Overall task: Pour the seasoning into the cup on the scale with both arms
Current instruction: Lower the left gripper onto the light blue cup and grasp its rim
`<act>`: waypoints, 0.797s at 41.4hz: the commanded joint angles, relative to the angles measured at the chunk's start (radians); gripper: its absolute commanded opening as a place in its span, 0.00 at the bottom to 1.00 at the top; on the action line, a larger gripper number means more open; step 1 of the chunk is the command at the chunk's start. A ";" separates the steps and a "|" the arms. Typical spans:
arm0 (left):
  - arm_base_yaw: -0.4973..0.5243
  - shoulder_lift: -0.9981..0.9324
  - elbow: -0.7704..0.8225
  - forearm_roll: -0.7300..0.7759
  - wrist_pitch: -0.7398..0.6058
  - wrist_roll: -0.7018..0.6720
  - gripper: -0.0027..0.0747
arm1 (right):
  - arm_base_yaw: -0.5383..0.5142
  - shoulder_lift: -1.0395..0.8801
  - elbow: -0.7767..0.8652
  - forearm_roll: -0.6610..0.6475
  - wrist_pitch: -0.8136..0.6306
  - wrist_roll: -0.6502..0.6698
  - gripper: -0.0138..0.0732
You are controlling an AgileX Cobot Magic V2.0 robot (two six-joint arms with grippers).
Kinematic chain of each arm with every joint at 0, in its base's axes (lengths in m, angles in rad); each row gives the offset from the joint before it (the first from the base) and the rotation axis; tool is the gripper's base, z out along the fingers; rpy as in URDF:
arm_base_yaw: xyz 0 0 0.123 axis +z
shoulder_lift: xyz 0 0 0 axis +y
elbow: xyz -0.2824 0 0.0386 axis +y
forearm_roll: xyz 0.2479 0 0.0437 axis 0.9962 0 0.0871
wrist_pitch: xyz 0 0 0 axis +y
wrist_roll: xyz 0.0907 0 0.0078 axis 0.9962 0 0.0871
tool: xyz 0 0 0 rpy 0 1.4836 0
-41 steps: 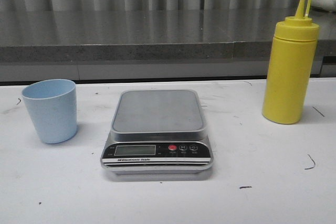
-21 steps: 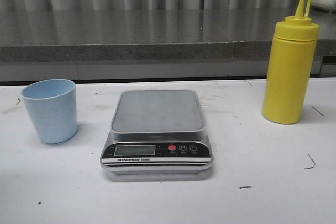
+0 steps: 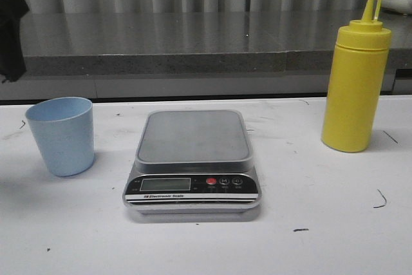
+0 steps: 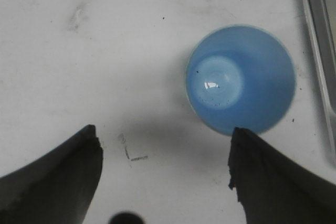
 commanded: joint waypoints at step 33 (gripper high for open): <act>-0.009 0.207 -0.109 -0.093 -0.096 0.000 0.14 | -0.002 0.013 -0.034 -0.008 -0.063 -0.012 0.77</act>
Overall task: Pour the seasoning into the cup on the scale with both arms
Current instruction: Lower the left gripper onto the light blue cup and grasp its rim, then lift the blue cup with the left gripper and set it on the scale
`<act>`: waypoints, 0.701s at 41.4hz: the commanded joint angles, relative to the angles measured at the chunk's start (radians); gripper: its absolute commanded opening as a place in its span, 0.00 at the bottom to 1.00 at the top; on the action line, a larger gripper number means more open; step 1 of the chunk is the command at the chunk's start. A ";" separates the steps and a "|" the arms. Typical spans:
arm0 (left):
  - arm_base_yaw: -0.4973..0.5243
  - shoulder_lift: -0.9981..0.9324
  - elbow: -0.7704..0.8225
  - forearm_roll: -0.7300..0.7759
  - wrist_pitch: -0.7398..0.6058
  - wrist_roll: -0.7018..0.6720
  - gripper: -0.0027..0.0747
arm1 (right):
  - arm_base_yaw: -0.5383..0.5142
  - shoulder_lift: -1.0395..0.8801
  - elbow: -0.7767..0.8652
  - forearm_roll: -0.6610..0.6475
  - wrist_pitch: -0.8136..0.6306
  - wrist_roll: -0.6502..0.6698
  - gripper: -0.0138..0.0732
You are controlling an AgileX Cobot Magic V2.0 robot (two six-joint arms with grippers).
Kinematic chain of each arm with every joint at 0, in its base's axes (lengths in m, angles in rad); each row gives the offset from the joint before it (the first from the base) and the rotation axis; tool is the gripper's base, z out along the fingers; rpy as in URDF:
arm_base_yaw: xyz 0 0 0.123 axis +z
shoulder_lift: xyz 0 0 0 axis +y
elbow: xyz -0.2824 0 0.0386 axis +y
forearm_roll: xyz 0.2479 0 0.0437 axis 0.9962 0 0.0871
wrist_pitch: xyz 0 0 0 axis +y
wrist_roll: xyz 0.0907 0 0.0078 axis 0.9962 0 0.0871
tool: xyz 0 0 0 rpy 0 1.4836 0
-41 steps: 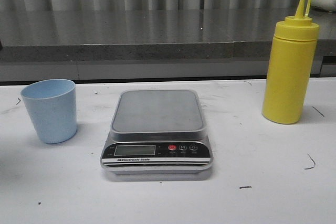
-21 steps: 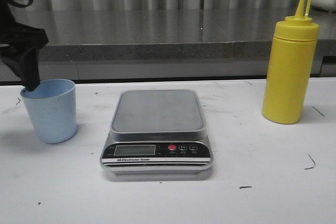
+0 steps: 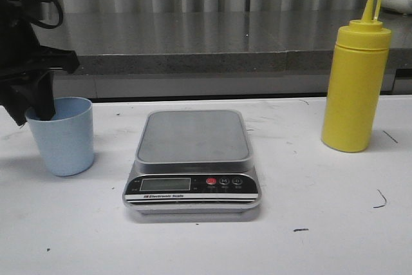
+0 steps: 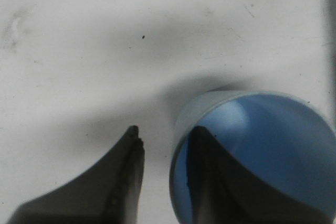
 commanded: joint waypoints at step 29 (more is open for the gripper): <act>-0.207 -0.112 -0.246 0.019 0.141 0.000 0.01 | -0.002 0.013 -0.034 -0.008 -0.063 -0.012 0.77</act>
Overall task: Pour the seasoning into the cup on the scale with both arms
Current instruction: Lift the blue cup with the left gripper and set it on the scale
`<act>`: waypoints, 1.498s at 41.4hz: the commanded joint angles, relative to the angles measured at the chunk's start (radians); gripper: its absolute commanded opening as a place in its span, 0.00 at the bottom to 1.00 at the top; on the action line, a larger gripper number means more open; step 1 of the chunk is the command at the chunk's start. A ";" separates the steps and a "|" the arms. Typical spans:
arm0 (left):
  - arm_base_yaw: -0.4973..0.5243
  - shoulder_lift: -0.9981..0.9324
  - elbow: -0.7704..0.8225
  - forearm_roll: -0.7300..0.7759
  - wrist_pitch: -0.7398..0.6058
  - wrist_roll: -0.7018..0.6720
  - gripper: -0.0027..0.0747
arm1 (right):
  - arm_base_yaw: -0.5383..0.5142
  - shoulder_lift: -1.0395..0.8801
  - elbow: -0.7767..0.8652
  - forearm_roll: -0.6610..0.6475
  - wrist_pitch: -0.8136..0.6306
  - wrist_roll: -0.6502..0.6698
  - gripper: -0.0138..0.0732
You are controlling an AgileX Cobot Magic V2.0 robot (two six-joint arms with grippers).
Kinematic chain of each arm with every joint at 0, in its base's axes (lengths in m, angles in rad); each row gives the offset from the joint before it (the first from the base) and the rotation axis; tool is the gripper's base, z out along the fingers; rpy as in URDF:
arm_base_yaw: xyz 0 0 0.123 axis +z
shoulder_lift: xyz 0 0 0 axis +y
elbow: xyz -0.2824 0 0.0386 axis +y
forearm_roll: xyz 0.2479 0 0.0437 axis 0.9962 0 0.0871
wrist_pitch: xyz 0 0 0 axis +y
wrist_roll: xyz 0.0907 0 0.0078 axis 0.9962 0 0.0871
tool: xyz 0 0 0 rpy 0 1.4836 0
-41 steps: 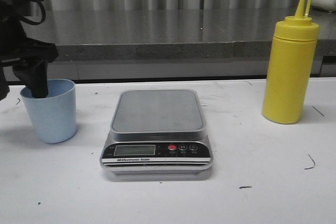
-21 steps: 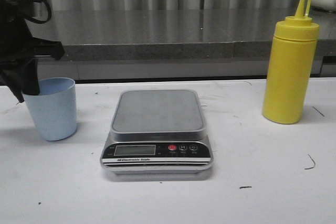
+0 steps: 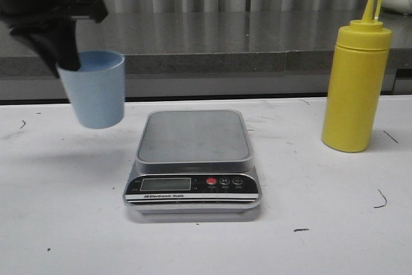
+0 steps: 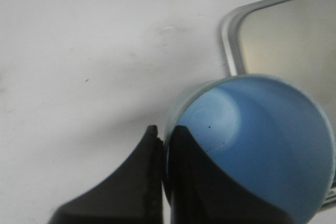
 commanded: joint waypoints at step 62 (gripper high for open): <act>-0.196 -0.053 -0.237 0.022 0.012 -0.006 0.48 | -0.002 0.013 -0.034 -0.008 -0.063 -0.012 0.77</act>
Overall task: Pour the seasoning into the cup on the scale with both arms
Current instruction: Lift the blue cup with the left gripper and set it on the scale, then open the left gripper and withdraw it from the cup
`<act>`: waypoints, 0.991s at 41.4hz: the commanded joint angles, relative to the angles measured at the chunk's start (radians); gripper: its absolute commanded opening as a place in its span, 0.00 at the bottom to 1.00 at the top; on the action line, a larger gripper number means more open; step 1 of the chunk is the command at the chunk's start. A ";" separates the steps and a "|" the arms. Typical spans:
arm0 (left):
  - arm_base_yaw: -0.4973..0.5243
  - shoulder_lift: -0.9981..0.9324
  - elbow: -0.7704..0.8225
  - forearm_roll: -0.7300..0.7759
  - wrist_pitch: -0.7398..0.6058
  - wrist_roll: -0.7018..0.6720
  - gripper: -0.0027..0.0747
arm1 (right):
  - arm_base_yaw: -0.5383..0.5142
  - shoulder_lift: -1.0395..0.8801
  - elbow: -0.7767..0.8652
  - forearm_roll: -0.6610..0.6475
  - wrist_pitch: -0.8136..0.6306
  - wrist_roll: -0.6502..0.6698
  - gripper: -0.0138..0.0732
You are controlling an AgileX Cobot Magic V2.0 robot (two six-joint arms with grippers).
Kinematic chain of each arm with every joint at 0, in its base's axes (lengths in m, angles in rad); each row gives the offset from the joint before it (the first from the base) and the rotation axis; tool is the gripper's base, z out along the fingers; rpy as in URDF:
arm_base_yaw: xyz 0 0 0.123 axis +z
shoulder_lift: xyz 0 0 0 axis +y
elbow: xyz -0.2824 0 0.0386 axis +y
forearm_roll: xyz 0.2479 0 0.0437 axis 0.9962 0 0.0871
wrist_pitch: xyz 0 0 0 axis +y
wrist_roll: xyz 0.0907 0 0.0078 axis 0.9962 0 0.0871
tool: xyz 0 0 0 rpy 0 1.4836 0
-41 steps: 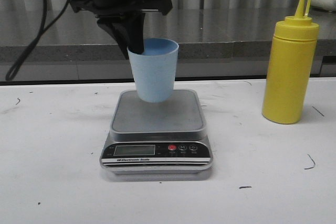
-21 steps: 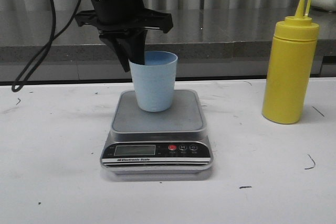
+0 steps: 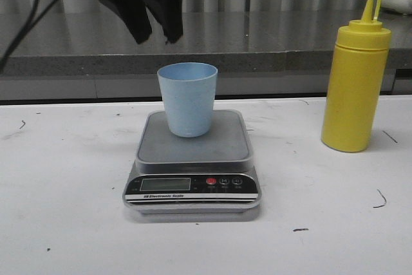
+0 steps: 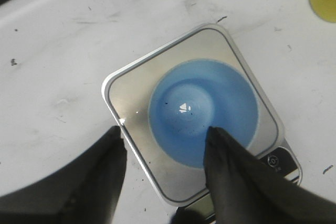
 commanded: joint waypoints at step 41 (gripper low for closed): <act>0.173 -1.185 0.831 0.096 -0.208 -0.113 0.48 | -0.002 0.013 -0.034 -0.008 -0.063 -0.012 0.77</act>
